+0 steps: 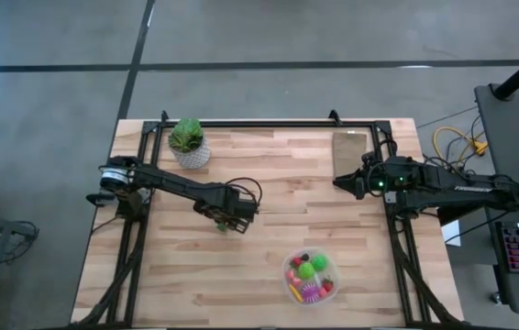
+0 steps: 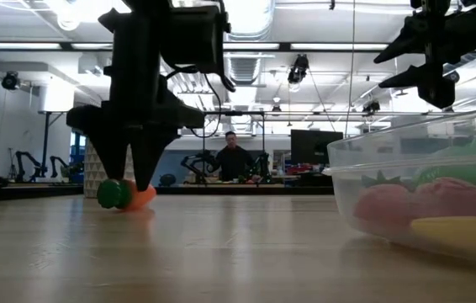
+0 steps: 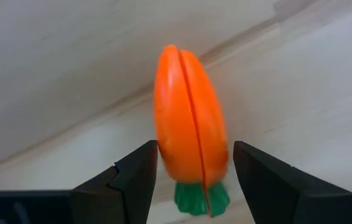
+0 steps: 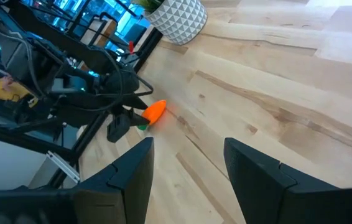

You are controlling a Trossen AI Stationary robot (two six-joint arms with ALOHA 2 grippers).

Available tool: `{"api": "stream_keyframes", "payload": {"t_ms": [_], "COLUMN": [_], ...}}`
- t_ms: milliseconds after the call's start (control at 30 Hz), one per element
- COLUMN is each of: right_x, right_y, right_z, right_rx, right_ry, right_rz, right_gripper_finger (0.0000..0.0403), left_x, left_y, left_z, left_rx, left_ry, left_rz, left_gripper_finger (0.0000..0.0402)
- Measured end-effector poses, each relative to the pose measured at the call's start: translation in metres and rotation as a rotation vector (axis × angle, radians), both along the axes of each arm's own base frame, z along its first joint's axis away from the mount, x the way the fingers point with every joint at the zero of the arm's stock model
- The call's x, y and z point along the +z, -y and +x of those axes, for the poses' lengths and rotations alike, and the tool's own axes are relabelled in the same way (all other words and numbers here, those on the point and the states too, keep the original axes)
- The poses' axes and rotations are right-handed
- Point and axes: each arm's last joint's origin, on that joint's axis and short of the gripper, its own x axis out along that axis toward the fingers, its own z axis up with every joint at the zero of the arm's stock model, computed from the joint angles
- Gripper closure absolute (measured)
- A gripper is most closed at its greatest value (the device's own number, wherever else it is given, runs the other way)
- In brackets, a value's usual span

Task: Pick and placing Produce into tupperware
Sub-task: Put the carrot into the transparent bin

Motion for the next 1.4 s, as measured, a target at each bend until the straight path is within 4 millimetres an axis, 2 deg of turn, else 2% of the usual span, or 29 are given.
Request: {"api": "stream_keyframes", "payload": {"t_ms": [233, 500, 700, 867, 1000, 1067, 1200, 1400], "right_x": [0.0, 0.0, 0.0, 0.0, 0.0, 0.0, 0.0, 0.0], "right_y": [0.0, 0.0, 0.0, 0.0, 0.0, 0.0, 0.0, 0.0], "right_z": [0.0, 0.0, 0.0, 0.0, 0.0, 0.0, 0.0, 0.0], "right_rx": [0.0, 0.0, -0.004, -0.005, -0.005, -0.006, -0.011, -0.017], "right_ry": [0.0, -0.002, -0.002, -0.003, -0.002, -0.002, 0.0, 0.001], "right_rz": [0.0, -0.008, -0.011, -0.011, -0.01, -0.009, 0.001, 0.016], "right_gripper_finger": [0.0216, 0.0216, 0.0216, 0.0216, 0.0216, 0.0216, 0.0216, 0.0216], "left_x": [-0.011, -0.01, 0.003, 0.04, 0.077, 0.087, 0.083, 0.053], "left_y": [0.0, 0.0, 0.001, 0.011, 0.027, 0.036, 0.053, 0.072], "left_z": [-0.003, -0.003, 0.007, 0.029, 0.05, 0.062, 0.083, 0.109], "left_rx": [-0.001, -0.009, -0.035, -0.146, -0.339, -0.451, -0.592, -0.712], "left_ry": [0.011, 0.013, 0.067, 0.207, 0.413, 0.538, 0.714, 0.754], "left_rz": [-0.016, -0.018, -0.012, -0.015, -0.019, -0.072, -0.166, -0.384], "left_gripper_finger": [0.021, 0.0263, 0.0243, 0.0235, 0.0234, 0.0234, 0.0233, 0.0233]}}
